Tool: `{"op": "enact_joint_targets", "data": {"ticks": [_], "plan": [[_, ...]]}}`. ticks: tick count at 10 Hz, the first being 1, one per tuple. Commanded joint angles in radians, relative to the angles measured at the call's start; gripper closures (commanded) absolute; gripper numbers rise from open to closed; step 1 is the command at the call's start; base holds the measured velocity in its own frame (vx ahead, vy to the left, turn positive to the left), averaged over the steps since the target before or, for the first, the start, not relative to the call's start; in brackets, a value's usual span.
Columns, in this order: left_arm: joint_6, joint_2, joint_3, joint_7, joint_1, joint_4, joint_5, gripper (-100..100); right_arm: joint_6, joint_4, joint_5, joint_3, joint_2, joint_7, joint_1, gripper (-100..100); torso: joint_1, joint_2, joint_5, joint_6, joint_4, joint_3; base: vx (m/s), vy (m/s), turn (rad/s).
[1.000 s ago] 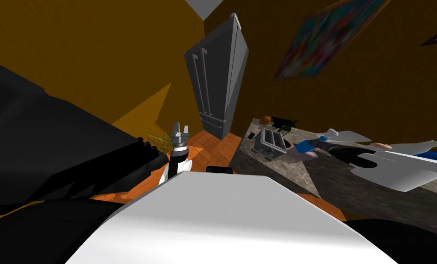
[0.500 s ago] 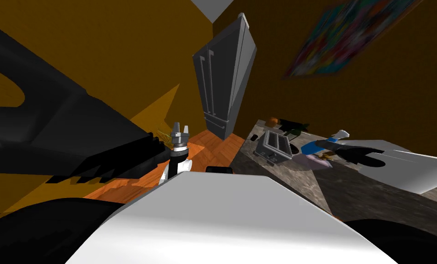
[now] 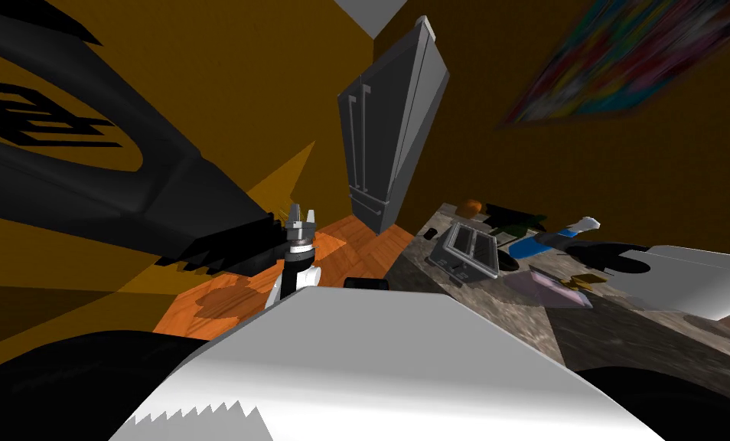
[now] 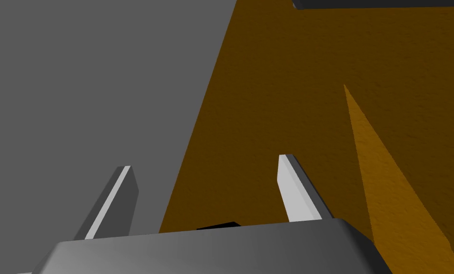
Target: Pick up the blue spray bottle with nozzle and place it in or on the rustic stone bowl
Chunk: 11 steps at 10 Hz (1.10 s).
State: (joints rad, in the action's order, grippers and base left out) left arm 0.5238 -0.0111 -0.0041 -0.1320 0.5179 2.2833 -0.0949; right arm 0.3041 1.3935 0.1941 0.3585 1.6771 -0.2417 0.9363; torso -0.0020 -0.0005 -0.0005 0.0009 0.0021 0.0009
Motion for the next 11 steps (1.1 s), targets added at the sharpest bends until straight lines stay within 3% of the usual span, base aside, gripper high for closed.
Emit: {"op": "enact_joint_targets", "data": {"ticks": [1, 5, 6, 7, 11], "plan": [[0.000, 0.000, 0.000, 0.000, 0.000, 0.000, 0.000, 0, 0.000, 0.000, 0.000, 0.000, 0.000, 0.000, 0.000, -100, 0.000, 0.000, 0.000, 0.000, 0.000, 0.000, 0.000, 0.000, 0.000], [0.000, 0.000, 0.000, 0.000, 0.000, 0.000, 0.000, 0, 0.000, 0.000, 0.000, 0.000, 0.000, 0.000, 0.000, -100, 0.002, 0.000, 0.001, 0.000, 0.000, 0.000, 0.000, 0.000, 0.000], [0.000, 0.000, 0.000, 0.000, 0.000, 0.000, 0.000, 0, 0.000, 0.000, 0.000, 0.000, 0.000, 0.000, 0.000, 0, 0.002, 0.000, 0.001, 0.000, 0.000, 0.000, 0.000, 0.000, 0.000], [0.000, 0.000, 0.000, 0.000, 0.000, 0.000, 0.000, 0, 0.013, 0.011, 0.021, 0.019, 0.046, -0.010, 0.016, -100, 0.002, -0.001, 0.001, 0.000, 0.000, 0.000, -0.010, -0.004, -0.081], [0.000, 0.000, 0.000, 0.000, 0.000, 0.000, 0.000, 0, 0.054, 0.044, 0.086, 0.077, 0.178, -0.042, 0.063, -100, 0.002, 0.000, 0.001, 0.000, 0.000, 0.000, -0.020, -0.013, -0.136]]}}
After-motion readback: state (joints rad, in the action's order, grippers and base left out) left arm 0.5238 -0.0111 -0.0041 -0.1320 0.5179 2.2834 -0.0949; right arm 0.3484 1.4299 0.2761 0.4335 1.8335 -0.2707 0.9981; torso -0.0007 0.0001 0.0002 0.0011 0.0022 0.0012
